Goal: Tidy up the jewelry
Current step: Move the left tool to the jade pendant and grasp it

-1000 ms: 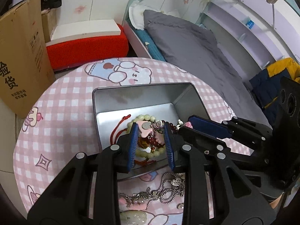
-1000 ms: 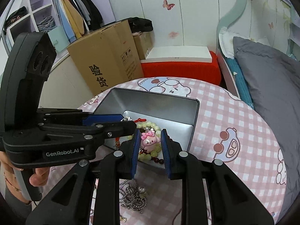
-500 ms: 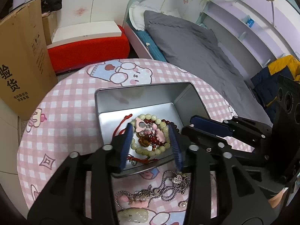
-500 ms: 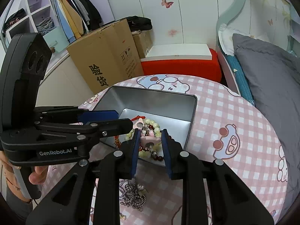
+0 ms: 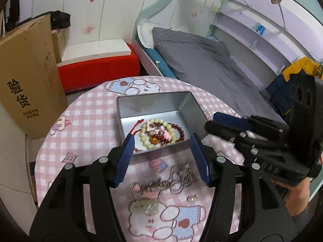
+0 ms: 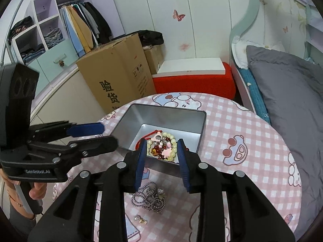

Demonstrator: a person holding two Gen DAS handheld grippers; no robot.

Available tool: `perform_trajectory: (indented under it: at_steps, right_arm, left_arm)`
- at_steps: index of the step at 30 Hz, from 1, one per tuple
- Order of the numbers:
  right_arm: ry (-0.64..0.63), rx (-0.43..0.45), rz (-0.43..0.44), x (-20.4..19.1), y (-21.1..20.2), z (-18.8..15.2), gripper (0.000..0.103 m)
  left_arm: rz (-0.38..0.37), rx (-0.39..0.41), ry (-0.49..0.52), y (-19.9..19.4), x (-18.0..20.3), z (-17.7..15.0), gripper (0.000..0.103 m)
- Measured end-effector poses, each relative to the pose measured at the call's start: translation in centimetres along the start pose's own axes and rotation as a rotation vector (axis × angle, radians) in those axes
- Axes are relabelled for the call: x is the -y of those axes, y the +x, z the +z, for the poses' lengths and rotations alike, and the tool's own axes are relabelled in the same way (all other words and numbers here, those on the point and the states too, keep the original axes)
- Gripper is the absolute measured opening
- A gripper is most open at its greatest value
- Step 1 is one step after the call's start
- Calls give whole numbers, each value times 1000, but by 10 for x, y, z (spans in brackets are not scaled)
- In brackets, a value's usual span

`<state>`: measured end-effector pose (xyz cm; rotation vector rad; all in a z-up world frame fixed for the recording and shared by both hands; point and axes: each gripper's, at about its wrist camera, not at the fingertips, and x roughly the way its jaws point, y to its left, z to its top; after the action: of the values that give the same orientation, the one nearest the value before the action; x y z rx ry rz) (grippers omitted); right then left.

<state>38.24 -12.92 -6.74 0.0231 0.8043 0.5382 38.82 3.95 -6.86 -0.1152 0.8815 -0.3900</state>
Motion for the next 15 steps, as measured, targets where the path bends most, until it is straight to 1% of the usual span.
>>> perform_trajectory:
  at_steps: [3,6,11,15]
  right_arm:
    - [-3,3,7,-3,-10,-6,29]
    - [-10,-4,10,-8,-18,-20,30]
    - [-12,-23,0,-13,-24,-51,34]
    - [-18,-44,-26,-17,-23,-75,37]
  left_arm:
    - [12,7,12,-9,-3,-12,58]
    - [25,-3,18,-14,-8,-32,58]
    - [52,-41,45,-9,-11,-65,59]
    - [78,-68,66,1,-9,-90,63]
